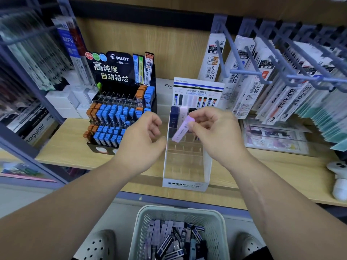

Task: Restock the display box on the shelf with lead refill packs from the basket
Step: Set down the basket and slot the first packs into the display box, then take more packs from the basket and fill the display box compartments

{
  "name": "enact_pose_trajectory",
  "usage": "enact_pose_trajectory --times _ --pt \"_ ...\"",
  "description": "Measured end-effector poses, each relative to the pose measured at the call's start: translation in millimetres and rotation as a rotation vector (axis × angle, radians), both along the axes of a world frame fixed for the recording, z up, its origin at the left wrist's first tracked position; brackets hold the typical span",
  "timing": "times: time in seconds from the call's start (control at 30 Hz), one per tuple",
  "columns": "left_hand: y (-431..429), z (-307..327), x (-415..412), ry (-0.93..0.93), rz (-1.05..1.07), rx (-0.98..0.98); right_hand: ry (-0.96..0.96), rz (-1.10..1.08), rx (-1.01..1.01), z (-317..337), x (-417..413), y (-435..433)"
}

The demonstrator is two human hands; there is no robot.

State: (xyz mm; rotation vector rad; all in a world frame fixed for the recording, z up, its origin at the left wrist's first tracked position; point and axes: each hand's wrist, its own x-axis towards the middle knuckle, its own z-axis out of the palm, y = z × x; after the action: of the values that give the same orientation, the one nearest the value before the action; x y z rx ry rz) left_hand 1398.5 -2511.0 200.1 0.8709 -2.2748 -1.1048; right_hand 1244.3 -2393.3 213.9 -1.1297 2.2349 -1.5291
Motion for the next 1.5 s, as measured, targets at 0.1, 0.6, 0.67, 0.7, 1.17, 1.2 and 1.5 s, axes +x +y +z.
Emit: enact_pose_trajectory --times 0.1,0.6,0.67,0.7,1.17,1.2,1.5 --pt "-7.7 -7.0 -0.1 -0.051 0.024 0.228 0.134 0.032 0.049 -3.0 5.6 -4.4" --pt "-6.5 -17.6 -9.8 -0.123 -0.024 0.299 0.354 0.078 0.093 -20.1 9.0 -20.1" --pt "-5.9 -18.1 -9.5 -0.142 -0.031 0.314 0.402 0.089 0.092 -22.8 7.4 -20.9" --pt "-6.1 -18.7 -9.3 -0.153 -0.038 0.325 0.44 0.098 0.093 -24.8 6.9 -21.8" --pt "-6.9 -22.2 -22.7 -0.1 0.049 0.379 0.556 0.055 0.073 -23.1 1.6 -10.4" --pt "-7.0 -21.1 -26.1 -0.093 0.055 0.385 0.564 0.038 0.071 -19.7 -0.5 -5.4" --pt "-0.7 -4.1 -7.4 -0.203 -0.027 -0.285 0.184 0.074 0.137 -12.8 31.4 67.8"
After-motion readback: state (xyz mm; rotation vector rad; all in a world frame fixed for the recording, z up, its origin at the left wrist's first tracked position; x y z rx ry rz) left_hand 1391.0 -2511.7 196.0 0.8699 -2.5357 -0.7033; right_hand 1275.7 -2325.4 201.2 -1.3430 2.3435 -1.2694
